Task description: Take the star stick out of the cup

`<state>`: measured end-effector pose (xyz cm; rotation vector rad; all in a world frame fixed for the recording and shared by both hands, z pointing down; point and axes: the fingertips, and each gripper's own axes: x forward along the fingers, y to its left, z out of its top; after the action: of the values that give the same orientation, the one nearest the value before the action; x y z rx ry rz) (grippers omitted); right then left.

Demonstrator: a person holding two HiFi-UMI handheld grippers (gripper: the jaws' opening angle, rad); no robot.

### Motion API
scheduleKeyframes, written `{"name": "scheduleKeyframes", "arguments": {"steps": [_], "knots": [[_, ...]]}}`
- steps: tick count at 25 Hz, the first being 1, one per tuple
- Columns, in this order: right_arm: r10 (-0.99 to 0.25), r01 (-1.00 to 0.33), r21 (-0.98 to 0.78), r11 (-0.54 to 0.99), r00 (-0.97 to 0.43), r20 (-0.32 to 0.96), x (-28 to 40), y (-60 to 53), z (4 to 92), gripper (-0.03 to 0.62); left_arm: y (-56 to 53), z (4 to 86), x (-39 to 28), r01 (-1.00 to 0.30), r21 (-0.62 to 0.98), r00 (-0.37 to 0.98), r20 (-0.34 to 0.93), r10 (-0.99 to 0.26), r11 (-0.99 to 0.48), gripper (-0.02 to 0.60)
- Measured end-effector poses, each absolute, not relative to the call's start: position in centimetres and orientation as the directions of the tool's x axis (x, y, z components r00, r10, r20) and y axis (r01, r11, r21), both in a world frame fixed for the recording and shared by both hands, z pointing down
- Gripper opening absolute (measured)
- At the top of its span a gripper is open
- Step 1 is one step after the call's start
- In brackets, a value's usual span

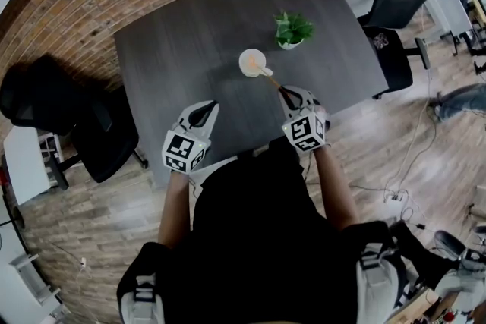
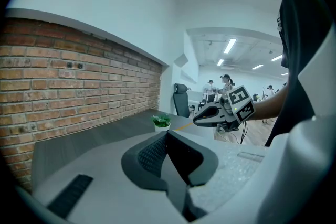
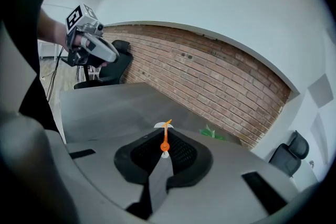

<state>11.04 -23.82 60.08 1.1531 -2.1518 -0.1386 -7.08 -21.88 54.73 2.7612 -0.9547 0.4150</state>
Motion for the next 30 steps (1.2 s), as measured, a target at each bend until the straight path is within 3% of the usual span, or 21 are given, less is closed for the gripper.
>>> {"name": "scheduleKeyframes", "arguments": {"steps": [30], "knots": [[-0.807, -0.719, 0.409, 0.562, -0.368, 0.462, 11.5, -22.2, 57.8, 0.014, -21.1, 55.4, -4.5, -0.577, 0.104, 0.788, 0.332, -0.519, -0.81, 0.002]]}}
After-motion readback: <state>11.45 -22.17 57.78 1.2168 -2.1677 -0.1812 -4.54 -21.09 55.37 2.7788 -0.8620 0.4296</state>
